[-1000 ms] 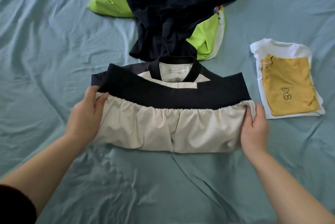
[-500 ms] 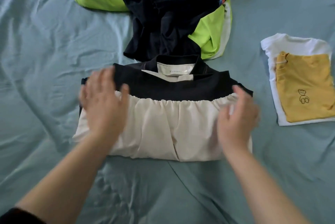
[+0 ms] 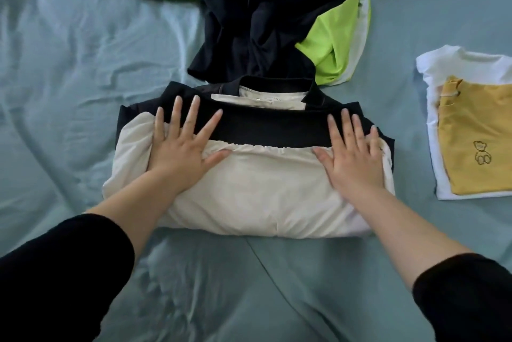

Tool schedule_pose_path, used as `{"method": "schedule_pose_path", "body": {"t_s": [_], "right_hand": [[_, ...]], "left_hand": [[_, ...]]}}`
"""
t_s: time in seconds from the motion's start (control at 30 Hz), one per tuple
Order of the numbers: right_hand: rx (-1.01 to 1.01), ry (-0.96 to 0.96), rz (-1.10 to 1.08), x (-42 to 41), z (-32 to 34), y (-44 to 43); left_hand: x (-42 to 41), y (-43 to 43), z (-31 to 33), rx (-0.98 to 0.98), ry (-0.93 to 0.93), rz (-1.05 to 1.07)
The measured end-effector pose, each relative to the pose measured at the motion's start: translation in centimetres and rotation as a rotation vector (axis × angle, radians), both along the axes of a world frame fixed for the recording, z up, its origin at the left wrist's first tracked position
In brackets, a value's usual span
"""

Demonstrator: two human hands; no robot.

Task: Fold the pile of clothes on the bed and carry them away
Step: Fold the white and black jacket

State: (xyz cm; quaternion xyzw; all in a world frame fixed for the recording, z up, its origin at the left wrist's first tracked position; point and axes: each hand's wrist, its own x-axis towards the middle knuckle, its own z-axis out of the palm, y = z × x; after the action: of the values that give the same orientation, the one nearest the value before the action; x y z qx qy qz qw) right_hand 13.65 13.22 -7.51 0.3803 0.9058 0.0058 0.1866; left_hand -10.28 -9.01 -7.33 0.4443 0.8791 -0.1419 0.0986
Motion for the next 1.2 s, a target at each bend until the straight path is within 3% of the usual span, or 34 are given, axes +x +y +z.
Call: {"method": "schedule_pose_path", "body": {"t_s": [0.1, 0.17, 0.27, 0.43, 0.53, 0.63, 0.7, 0.8, 0.87, 0.97, 1.03, 1.2], "right_hand": [[-0.12, 0.182, -0.156, -2.5, 1.9, -3.5], [-0.165, 0.34, 0.017, -3.7, 2.9, -8.1], [-0.175, 0.248, 0.293, -0.6, 1.7, -10.2], [-0.224, 0.105, 0.277, 4.9, 0.6, -6.0], [-0.299, 0.184, 0.242, 3.8, 2.2, -7.3], [-0.56, 0.613, -0.112, 5.0, 5.5, -10.5], [-0.737, 0.826, -0.576, 6.7, 7.0, -13.4], [-1.214, 0.772, -1.453, 9.2, 6.3, -15.8], [-1.424, 0.86, -1.76, 10.4, 5.3, -15.9], [-1.413, 1.318, -1.88, 10.2, 3.9, -13.9], [-1.433, 1.499, -1.846, 8.7, 3.5, -12.4], [-1.444, 1.562, -1.748, 4.4, 5.1, -10.2]], "left_hand": [[2.8, 1.6, 2.4, 0.159, -0.104, 0.086], [5.9, 2.0, 3.2, 0.246, -0.092, -0.062], [5.5, -2.0, 2.5, 0.176, -0.115, -0.201], [1.5, -8.0, 0.0, 0.031, -0.135, -0.126], [3.3, -6.4, 1.2, -0.005, -0.146, -0.043], [6.5, -5.1, 2.9, 0.114, -0.219, 0.001], [9.6, -3.5, 3.7, 0.177, -0.26, -0.035], [12.4, 0.2, 3.4, 0.184, -0.308, -0.062], [12.6, 3.1, 2.5, 0.186, -0.332, -0.036], [11.6, 6.6, 0.7, 0.184, -0.357, 0.018], [11.1, 7.7, -0.1, 0.146, -0.353, 0.021], [10.5, 8.0, -0.7, 0.125, -0.432, 0.032]]}}
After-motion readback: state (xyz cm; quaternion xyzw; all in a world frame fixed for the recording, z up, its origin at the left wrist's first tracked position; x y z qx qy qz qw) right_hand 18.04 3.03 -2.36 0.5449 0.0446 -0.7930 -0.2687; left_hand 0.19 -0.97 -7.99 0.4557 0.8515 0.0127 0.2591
